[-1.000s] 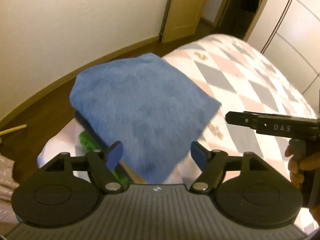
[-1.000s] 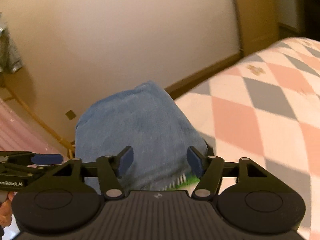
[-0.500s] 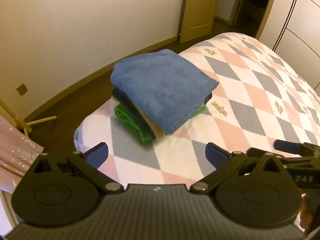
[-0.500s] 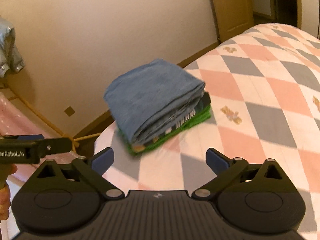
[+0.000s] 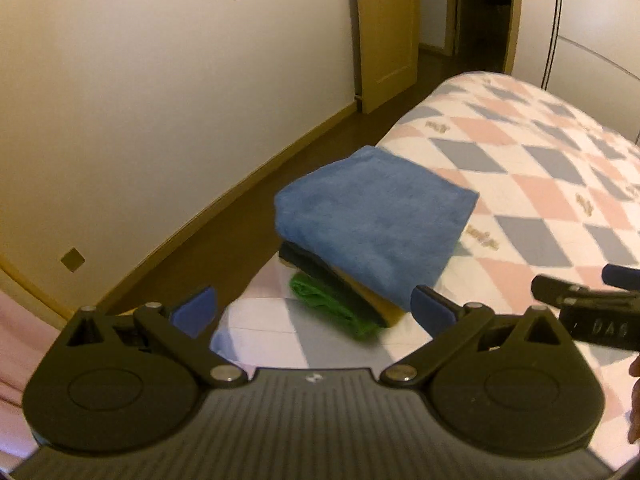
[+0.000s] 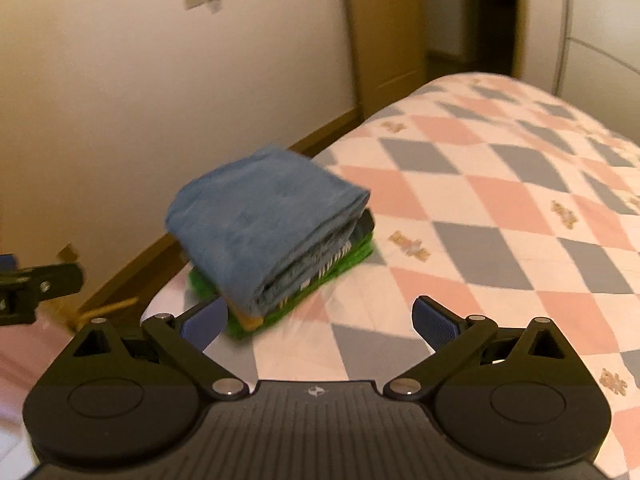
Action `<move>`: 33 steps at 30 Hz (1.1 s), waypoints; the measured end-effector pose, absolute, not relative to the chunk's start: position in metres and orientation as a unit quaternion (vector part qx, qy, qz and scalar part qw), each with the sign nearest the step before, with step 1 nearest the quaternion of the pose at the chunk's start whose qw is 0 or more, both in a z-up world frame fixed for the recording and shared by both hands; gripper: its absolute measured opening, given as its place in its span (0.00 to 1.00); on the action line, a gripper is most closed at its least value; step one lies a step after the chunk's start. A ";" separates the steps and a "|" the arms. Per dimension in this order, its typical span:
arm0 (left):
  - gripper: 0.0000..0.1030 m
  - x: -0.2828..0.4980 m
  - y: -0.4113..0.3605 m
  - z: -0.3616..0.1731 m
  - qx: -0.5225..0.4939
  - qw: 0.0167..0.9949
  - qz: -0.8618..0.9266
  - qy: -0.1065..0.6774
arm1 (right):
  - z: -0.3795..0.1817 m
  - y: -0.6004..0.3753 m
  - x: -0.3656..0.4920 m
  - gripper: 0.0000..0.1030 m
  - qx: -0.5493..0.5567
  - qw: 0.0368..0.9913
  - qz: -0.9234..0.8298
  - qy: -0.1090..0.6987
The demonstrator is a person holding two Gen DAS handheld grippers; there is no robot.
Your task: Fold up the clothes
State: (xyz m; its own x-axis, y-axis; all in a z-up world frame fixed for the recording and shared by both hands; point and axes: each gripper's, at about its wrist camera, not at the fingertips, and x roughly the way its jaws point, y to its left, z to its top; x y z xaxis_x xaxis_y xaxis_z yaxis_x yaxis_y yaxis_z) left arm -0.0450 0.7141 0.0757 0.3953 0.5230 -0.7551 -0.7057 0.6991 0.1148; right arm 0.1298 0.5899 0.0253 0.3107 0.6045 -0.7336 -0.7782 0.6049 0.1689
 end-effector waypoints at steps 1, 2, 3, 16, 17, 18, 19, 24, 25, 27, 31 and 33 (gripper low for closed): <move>0.99 -0.047 0.721 0.076 -0.119 0.829 0.362 0.409 | 0.027 0.594 0.126 0.98 -0.101 0.806 0.422 0.402; 0.99 -0.048 0.728 0.076 -0.124 0.830 0.353 0.413 | 0.028 0.598 0.123 0.98 -0.093 0.809 0.413 0.406; 0.99 -0.050 0.734 0.075 -0.127 0.831 0.347 0.416 | 0.030 0.601 0.120 0.98 -0.086 0.812 0.406 0.411; 0.99 -0.056 0.776 0.048 -0.146 0.824 0.299 0.459 | 0.017 0.641 0.098 0.98 -0.110 0.796 0.359 0.474; 0.99 -0.056 0.778 0.044 -0.146 0.823 0.296 0.462 | 0.015 0.643 0.097 0.98 -0.111 0.796 0.356 0.476; 0.99 -0.055 0.779 0.041 -0.145 0.822 0.293 0.465 | 0.013 0.644 0.096 0.98 -0.112 0.796 0.354 0.478; 0.99 -0.054 0.779 0.038 -0.145 0.822 0.290 0.468 | 0.011 0.646 0.095 0.98 -0.114 0.795 0.351 0.481; 0.99 -0.049 0.785 0.026 -0.139 0.819 0.282 0.480 | -0.002 0.653 0.093 0.98 -0.128 0.791 0.336 0.495; 0.99 -0.047 0.787 0.024 -0.137 0.819 0.282 0.481 | -0.003 0.655 0.093 0.98 -0.129 0.790 0.335 0.496; 0.99 -0.045 0.790 0.022 -0.133 0.819 0.282 0.482 | -0.006 0.658 0.093 0.98 -0.131 0.790 0.332 0.499; 0.99 -0.039 0.796 0.016 -0.123 0.813 0.286 0.491 | -0.010 0.665 0.097 0.98 -0.136 0.788 0.329 0.503; 0.99 -0.036 0.799 0.014 -0.124 0.812 0.286 0.493 | -0.011 0.668 0.099 0.98 -0.137 0.787 0.329 0.504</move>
